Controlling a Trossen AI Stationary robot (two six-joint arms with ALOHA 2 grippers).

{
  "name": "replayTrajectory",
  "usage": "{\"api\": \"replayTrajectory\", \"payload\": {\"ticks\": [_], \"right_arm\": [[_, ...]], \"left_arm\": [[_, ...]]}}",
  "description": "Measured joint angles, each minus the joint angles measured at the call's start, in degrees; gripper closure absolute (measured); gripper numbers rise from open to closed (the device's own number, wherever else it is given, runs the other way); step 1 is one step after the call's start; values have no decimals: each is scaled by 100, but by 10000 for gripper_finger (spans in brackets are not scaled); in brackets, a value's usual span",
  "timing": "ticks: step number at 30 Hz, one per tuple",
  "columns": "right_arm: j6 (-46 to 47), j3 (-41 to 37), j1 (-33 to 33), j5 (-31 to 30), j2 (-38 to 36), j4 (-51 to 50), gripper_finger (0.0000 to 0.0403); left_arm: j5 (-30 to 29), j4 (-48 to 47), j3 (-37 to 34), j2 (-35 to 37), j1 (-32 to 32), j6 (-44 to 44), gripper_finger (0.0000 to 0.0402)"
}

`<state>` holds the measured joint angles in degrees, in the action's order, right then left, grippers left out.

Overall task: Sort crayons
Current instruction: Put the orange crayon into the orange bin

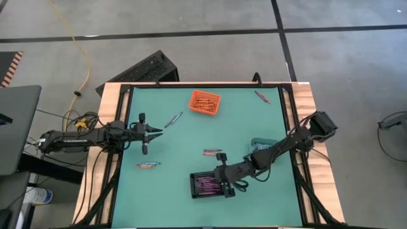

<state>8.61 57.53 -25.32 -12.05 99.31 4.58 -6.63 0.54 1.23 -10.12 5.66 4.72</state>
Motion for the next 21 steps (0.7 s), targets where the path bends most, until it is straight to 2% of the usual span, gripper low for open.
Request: {"api": "replayTrajectory", "payload": {"ticks": [9, 17, 21], "right_arm": [[-157, 354, 497, 4, 0, -601, 326], [-155, 364, 1436, 20, 0, -1235, 326], [-294, 216, 1718, 326, -1, -1124, 326]], "left_arm": [[-2, 0, 0, 1, -1, 1, 348], [0, 0, 0, -1, -1, -1, 348], [-1, 0, 0, -1, 1, 0, 348]]}}
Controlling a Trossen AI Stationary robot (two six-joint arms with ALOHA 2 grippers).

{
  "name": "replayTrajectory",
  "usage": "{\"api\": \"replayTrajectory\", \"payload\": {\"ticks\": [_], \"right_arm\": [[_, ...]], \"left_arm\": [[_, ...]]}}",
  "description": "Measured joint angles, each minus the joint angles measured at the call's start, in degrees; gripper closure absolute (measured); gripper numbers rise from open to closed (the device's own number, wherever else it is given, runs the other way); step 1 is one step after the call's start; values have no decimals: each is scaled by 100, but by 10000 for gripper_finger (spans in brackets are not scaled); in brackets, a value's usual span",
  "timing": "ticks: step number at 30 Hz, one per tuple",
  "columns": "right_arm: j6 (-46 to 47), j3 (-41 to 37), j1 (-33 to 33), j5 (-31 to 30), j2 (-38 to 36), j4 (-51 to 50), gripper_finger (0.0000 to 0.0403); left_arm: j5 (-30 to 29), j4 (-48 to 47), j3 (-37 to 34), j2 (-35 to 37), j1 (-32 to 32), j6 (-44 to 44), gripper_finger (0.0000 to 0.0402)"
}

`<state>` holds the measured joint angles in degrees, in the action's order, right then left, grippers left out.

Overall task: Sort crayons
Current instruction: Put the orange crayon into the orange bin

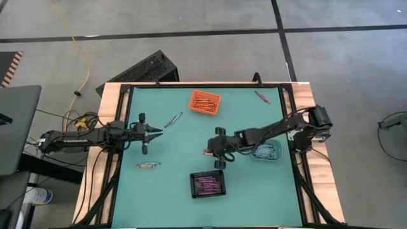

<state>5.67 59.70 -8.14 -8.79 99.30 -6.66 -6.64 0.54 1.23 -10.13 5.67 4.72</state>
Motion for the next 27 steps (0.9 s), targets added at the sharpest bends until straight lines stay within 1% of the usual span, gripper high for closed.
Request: {"api": "replayTrajectory", "payload": {"ticks": [3, 6, 9, 12, 16, 19, 22, 27], "right_arm": [[1, -392, 104, 47, -1, 636, 326], [15, -823, 193, 265, 1, 1429, 326], [-15, -1111, 232, 289, 18, 2019, 326], [32, -1305, 309, 312, 52, 2169, 326], [104, -1422, 352, 307, 313, 2394, 326], [139, -1395, 325, 456, 704, 2749, 326], [191, -1391, 321, 404, 1090, 3078, 326], [326, -1372, 362, 411, 1462, 3225, 334]], "left_arm": [[-1, 0, 0, 2, -2, 2, 348], [0, 0, 0, 0, -2, 0, 348], [-2, 0, 0, 2, -2, 1, 348], [-1, 0, 0, 2, -2, -1, 348], [-2, 0, 0, 2, -2, 1, 348], [9, 0, 0, 0, -2, 2, 348], [10, 2, 0, -31, 0, 0, 348], [18, 1, 0, -97, -2, 2, 348]]}}
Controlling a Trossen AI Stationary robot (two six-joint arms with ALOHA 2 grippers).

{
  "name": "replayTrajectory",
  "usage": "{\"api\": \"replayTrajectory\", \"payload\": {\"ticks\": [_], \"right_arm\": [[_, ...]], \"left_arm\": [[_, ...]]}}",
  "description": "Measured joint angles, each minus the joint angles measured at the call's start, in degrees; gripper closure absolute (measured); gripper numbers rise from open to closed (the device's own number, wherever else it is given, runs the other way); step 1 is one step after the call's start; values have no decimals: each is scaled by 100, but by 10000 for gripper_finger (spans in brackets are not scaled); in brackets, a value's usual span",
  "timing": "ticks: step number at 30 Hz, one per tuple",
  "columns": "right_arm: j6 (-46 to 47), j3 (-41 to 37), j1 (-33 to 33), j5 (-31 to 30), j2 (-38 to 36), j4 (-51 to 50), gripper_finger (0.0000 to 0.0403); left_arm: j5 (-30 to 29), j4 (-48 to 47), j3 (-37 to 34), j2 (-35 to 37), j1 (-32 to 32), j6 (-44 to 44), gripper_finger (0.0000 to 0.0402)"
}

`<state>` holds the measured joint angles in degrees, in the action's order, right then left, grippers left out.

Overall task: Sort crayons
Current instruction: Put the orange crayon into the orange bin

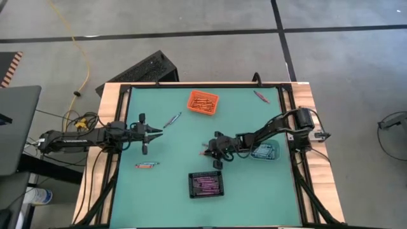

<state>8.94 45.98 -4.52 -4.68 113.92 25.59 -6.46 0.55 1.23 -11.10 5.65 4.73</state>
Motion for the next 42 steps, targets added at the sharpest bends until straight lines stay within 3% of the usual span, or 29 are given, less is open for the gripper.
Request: {"api": "replayTrajectory", "payload": {"ticks": [7, 24, 33, 38, 42], "right_arm": [[-292, -10, -111, -103, -192, -123, 394], [-780, -40, -33, -112, -1730, -263, 400], [-1184, 135, 1013, -119, -1992, -269, 400], [-1250, 770, 1905, 409, -1551, -420, 401], [-1308, 1455, 2551, 606, -1154, -1112, 400]], "left_arm": [[0, -1, 0, -13, 1, 0, 348], [0, -1, 0, -15, 0, 0, 348], [0, -3, 0, -15, 1, 0, 348], [0, -3, 0, -13, 0, -2, 348], [-3, -3, 0, -13, 1, 0, 348]]}}
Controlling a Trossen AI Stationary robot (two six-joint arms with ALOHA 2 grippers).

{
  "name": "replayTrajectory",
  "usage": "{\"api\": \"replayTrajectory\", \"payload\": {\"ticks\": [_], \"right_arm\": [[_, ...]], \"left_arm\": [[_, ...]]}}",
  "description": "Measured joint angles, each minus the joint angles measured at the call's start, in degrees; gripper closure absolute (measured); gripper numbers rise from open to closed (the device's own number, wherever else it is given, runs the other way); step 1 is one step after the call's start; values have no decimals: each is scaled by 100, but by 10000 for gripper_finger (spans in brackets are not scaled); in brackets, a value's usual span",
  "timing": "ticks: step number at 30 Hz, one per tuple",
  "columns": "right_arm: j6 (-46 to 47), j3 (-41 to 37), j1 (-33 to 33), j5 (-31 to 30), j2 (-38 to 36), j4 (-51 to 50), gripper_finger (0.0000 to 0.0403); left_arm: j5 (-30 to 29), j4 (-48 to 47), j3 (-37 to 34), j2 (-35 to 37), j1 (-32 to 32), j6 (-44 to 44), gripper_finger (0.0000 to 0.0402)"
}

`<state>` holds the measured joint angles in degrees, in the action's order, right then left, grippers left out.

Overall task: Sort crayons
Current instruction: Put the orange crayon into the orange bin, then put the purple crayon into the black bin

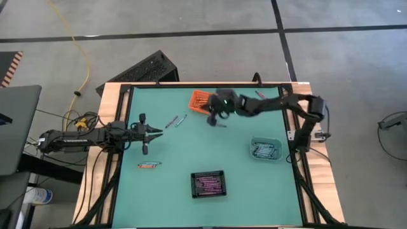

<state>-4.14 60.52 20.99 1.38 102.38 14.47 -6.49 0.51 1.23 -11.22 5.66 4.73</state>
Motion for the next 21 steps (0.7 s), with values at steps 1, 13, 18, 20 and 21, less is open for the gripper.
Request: {"api": "replayTrajectory", "payload": {"ticks": [1, 13, 18, 20, 21], "right_arm": [[1, 141, 124, 5, 88, -216, 399], [-26, 895, 501, 25, 678, -1151, 375], [1, 904, 505, 23, 594, -1151, 334], [0, 904, 500, 23, 542, -1212, 320], [0, 904, 484, 23, 534, -1208, 314]], "left_arm": [[0, 0, 0, -2, -1, -2, 348], [-3, 0, 0, 0, 1, 0, 348], [-14, 0, 0, -2, -1, 0, 348], [-14, 0, 0, -2, 1, 0, 348], [-15, 0, 0, -2, -1, 0, 348]]}}
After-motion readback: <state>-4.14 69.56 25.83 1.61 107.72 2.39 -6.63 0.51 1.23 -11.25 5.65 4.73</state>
